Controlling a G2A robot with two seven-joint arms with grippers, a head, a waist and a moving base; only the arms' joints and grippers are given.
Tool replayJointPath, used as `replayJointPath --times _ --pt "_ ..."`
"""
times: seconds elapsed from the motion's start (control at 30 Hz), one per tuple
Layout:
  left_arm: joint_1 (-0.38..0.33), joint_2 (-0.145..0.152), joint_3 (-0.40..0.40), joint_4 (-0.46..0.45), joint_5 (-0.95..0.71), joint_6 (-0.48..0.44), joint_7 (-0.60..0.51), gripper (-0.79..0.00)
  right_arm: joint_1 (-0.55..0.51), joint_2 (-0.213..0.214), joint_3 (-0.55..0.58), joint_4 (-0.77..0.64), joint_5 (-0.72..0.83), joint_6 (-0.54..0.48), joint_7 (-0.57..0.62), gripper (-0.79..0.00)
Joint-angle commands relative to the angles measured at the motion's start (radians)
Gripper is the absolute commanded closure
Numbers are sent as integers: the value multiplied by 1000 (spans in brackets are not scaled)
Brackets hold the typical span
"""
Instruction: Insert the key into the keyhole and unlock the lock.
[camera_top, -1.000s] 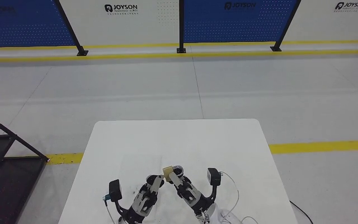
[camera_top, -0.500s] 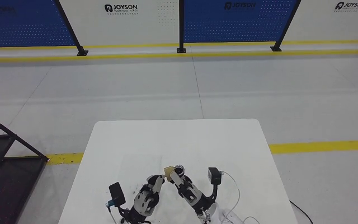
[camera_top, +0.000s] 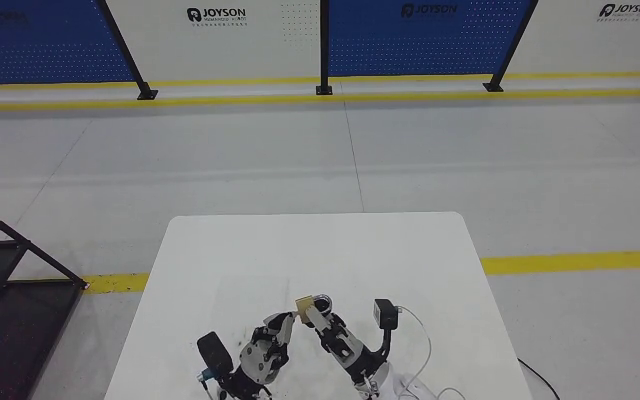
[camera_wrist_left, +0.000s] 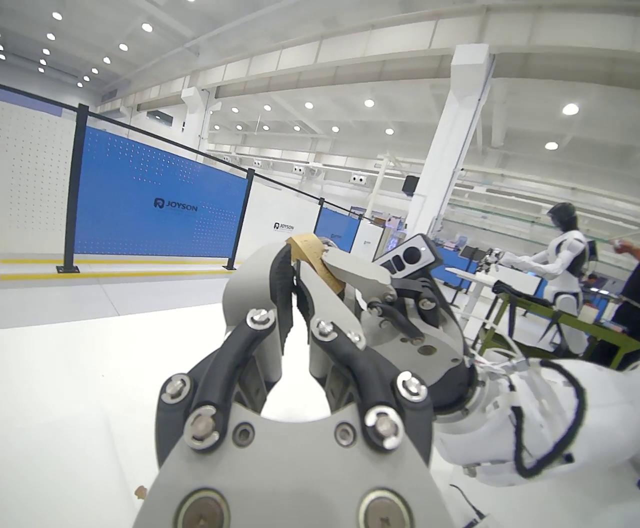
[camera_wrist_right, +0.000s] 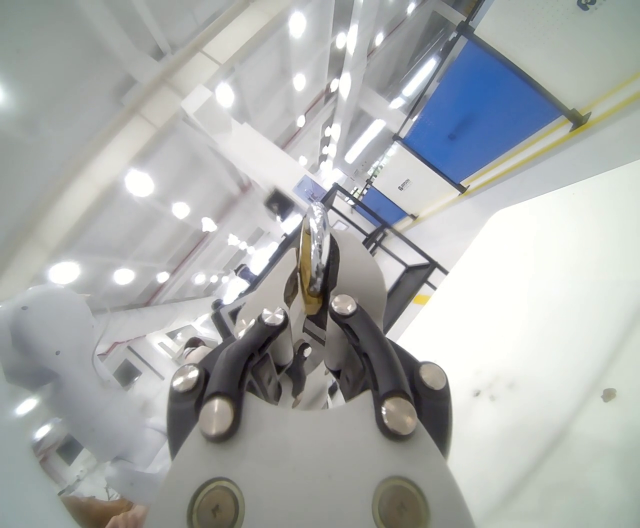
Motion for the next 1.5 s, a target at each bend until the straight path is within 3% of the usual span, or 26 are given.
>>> replayJointPath --times 0.0,0.5,0.97,1.13,1.37,1.43,1.47 --pt "-8 1 -1 7 41 35 19 0 -2 1 1 -2 0 -1 1 0" --pt "-36 13 0 31 251 206 110 0 -6 3 1 -4 6 9 17 0" --pt "-44 26 -14 15 357 305 98 0 -14 6 3 -15 6 10 16 0" --pt "-46 32 -19 14 387 325 101 0 -16 7 4 -18 5 10 16 0" --pt "-38 33 -4 8 271 255 107 0 -15 6 5 -20 -2 14 6 0" --pt "-39 34 -5 3 238 231 99 -231 -14 6 4 -19 -5 13 2 0" --pt "-36 34 -3 5 222 218 88 -311 -14 6 4 -19 -5 12 -1 0"
